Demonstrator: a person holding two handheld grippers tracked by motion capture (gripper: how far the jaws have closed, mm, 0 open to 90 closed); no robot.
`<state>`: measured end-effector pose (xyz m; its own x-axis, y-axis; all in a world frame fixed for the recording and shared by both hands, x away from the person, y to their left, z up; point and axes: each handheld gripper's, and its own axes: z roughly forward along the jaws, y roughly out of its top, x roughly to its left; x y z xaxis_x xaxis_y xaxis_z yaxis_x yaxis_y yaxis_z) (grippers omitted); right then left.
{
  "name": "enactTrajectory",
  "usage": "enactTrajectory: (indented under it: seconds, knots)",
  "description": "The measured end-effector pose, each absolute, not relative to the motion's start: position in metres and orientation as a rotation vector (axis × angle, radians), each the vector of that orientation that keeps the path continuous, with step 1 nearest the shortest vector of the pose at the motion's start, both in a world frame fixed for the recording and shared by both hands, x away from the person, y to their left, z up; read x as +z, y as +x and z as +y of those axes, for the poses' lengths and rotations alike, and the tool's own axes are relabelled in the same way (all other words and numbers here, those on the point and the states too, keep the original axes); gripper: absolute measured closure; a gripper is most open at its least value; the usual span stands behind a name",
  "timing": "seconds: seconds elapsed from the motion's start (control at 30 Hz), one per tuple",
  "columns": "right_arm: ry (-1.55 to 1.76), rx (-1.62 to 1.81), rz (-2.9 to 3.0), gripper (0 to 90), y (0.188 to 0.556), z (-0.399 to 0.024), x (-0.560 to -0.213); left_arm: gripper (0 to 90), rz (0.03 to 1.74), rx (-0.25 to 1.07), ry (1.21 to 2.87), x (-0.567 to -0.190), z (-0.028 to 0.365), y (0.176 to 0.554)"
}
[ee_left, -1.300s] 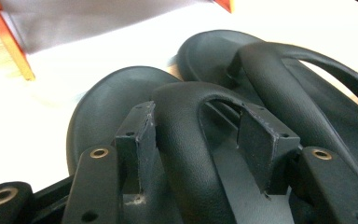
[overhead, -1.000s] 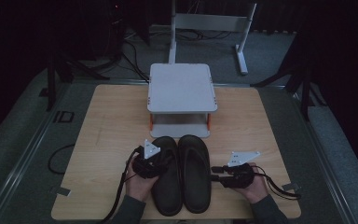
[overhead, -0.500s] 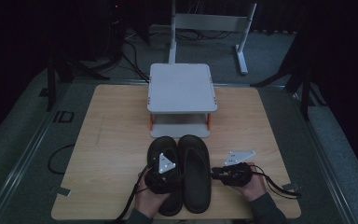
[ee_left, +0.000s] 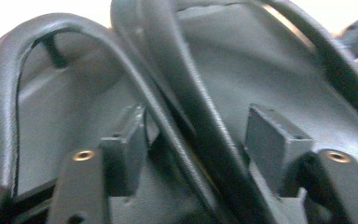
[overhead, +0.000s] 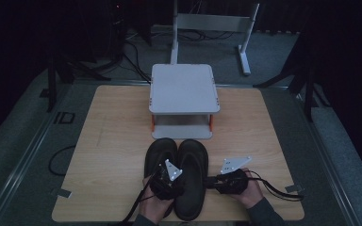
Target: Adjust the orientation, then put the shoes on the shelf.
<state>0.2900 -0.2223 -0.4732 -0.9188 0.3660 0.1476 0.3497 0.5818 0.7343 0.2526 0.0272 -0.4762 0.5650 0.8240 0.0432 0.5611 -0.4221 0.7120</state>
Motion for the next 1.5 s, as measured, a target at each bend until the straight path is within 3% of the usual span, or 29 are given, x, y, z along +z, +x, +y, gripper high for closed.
enactTrajectory:
  seconds: [0.3, 0.53, 0.93, 1.5]
  knots:
    - [0.593, 1.306, 2.779, 67.6, 0.289, -0.22, -0.471, 61.0, 1.124, 0.512, 2.131, -0.476, 0.036, 0.248]
    - [0.684, 1.304, 2.712, 63.5, 0.295, -0.243, -0.469, 73.4, 1.179, 0.523, 2.092, -0.476, 0.065, 0.244]
    - [0.82, 1.299, 2.639, 63.0, 0.304, -0.269, -0.471, 75.0, 1.206, 0.5, 2.075, -0.476, 0.084, 0.244]
    - [0.826, 1.253, 2.65, 63.1, 0.306, -0.266, -0.476, 75.1, 1.303, 0.558, 2.022, -0.474, 0.108, 0.258]
